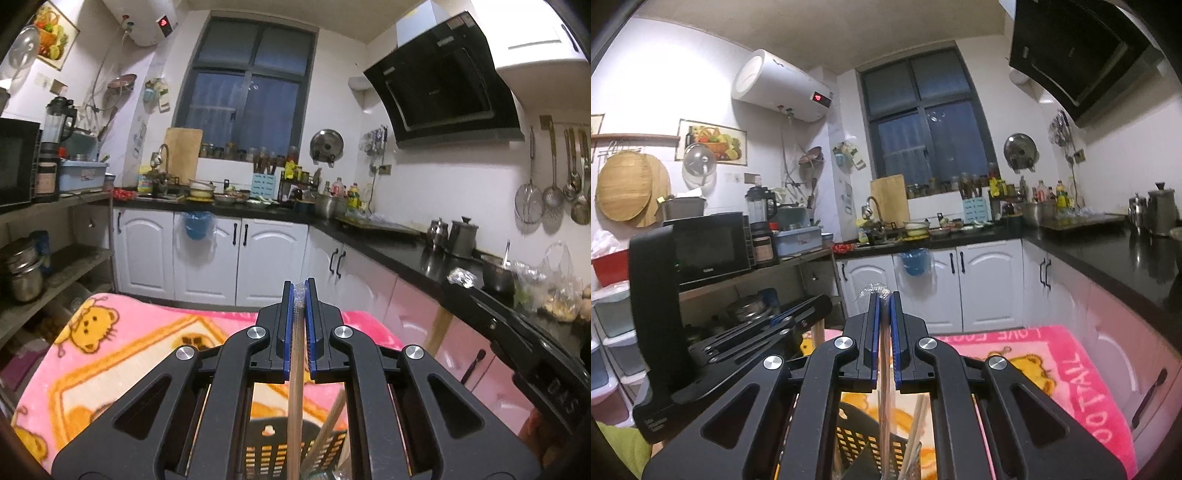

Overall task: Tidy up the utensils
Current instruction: 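Lift the wrapped chopsticks with both tools and carry them above the caddy, then lower both chopsticks into the caddy compartments and open both tools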

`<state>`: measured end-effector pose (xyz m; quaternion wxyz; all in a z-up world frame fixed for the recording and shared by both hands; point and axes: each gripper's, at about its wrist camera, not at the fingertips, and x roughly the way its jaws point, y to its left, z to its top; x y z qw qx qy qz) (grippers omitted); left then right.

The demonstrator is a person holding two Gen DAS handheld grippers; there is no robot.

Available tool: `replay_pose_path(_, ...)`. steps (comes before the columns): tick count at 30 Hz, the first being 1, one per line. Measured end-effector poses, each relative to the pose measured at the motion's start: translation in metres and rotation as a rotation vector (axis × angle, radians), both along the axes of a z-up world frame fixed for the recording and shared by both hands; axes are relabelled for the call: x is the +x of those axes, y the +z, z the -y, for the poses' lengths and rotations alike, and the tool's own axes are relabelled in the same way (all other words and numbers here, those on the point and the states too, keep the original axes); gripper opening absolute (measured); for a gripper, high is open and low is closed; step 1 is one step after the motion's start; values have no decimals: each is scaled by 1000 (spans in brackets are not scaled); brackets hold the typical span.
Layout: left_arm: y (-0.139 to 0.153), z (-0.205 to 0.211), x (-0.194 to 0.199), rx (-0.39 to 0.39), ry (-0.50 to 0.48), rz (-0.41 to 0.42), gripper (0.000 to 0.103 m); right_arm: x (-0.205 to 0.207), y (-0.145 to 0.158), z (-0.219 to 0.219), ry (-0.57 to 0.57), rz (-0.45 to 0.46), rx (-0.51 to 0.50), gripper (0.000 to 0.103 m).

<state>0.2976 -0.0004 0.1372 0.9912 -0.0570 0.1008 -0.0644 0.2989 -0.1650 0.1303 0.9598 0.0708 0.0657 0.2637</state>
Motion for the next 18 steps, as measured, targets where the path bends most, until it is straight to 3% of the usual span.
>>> replay_pose_path(15,-29,1,0,12,-69,-99,3,0,-30,10,-1,-97,-1,6)
replay_pose_path(18,-32,0,-3,14,-77,-132,3,-5,-33,13,-9,-117,-14,16)
